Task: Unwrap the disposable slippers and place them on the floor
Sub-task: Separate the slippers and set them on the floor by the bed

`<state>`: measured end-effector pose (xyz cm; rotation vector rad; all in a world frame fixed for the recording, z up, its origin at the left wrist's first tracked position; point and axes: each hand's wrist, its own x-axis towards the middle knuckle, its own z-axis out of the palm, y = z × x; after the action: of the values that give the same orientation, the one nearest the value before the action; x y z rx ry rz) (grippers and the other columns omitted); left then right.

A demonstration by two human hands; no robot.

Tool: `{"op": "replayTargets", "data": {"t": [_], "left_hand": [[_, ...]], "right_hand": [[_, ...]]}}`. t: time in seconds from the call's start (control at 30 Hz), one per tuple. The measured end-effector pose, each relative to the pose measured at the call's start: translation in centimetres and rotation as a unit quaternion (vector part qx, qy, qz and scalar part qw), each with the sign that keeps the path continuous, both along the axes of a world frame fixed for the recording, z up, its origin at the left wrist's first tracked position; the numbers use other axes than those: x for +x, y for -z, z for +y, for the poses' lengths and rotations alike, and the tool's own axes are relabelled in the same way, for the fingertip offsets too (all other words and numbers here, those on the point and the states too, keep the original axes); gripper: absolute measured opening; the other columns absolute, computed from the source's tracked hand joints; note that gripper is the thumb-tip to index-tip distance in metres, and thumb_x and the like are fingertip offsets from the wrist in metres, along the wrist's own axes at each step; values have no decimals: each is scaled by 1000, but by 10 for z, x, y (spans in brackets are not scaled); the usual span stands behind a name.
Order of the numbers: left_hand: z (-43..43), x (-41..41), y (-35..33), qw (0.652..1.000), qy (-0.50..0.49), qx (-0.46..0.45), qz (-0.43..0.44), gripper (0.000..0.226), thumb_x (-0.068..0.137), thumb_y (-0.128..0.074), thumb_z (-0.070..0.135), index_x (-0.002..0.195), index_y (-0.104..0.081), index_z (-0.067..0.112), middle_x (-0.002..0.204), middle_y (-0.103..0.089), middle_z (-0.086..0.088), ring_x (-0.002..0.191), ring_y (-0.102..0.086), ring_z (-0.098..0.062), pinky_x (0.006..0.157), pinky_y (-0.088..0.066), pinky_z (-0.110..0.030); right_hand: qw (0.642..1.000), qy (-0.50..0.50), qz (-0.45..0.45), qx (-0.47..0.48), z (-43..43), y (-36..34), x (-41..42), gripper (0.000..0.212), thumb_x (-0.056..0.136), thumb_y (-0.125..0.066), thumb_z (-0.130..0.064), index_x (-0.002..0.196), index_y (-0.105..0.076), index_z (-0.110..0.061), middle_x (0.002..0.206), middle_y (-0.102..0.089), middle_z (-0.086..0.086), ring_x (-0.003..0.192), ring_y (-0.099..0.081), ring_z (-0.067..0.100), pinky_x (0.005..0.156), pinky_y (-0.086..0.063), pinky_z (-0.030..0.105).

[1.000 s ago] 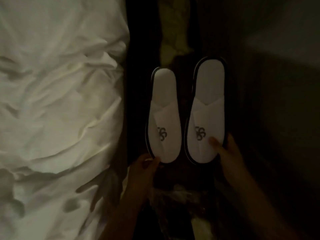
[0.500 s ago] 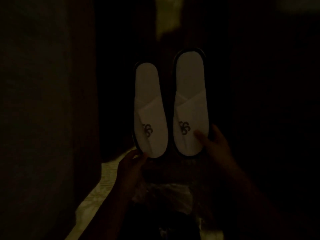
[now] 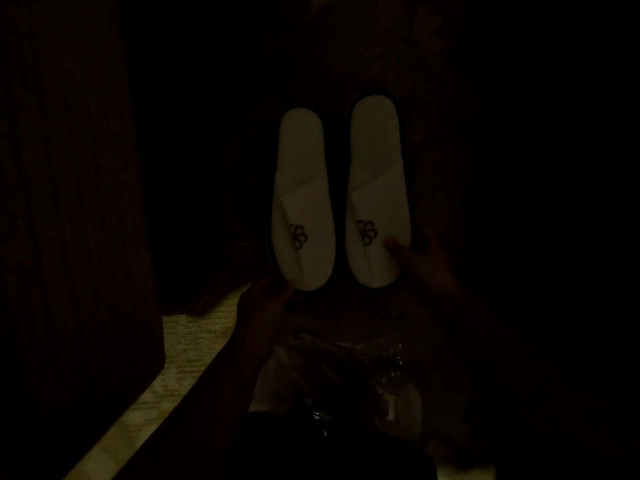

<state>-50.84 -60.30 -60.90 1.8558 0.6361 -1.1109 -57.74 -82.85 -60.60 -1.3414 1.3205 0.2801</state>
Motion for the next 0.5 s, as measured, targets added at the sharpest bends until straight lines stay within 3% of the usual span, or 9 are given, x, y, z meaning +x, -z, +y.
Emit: {"op": "replayTargets", "data": {"t": [0.13,0.2,0.27,0.33,0.43,0.5], "left_hand": [[-1,-2,11,999,23,23,4,18,85,-68,27,94,-71,11,101,-71,-11,94,-67,-25,85,-54,-40],[-1,-2,15,998,50,37,-10,18,85,-67,29,90,-70,12,101,-70,-10,95,-66,-25,86,-53,-40],[-2,-1,19,995,77,55,-30,22,86,-66,29,95,-69,9,105,-69,-12,100,-64,-27,91,-50,-44],[-3,0,23,990,113,69,-46,30,88,-63,31,104,-67,5,110,-67,-15,104,-62,-30,94,-48,-46],[-3,-1,27,982,149,102,-60,36,89,-61,34,105,-68,3,109,-68,-16,104,-62,-32,90,-48,-38],[-3,-3,29,984,123,113,-61,36,86,-64,35,100,-69,2,105,-69,-17,101,-63,-32,89,-49,-38]], "right_hand": [[998,-35,41,-11,4,12,-5,76,83,-70,-32,147,-33,-14,151,-37,9,133,-41,27,105,-40,39],[998,-49,46,-11,6,15,-5,70,87,-67,-30,146,-34,-12,149,-39,9,132,-42,26,98,-40,25],[996,-64,53,-27,6,20,-5,66,89,-64,-26,145,-34,-9,148,-41,10,132,-42,25,81,-34,9],[995,-64,58,-56,6,21,-3,66,89,-64,-23,145,-33,-6,148,-40,11,133,-40,26,75,-25,5],[989,-78,75,-104,11,25,-2,67,87,-67,-27,143,-38,-6,147,-41,14,131,-41,27,79,-26,9],[984,-82,92,-132,16,25,-3,71,84,-70,-30,143,-38,-5,147,-40,15,132,-41,28,91,-32,21]]}}
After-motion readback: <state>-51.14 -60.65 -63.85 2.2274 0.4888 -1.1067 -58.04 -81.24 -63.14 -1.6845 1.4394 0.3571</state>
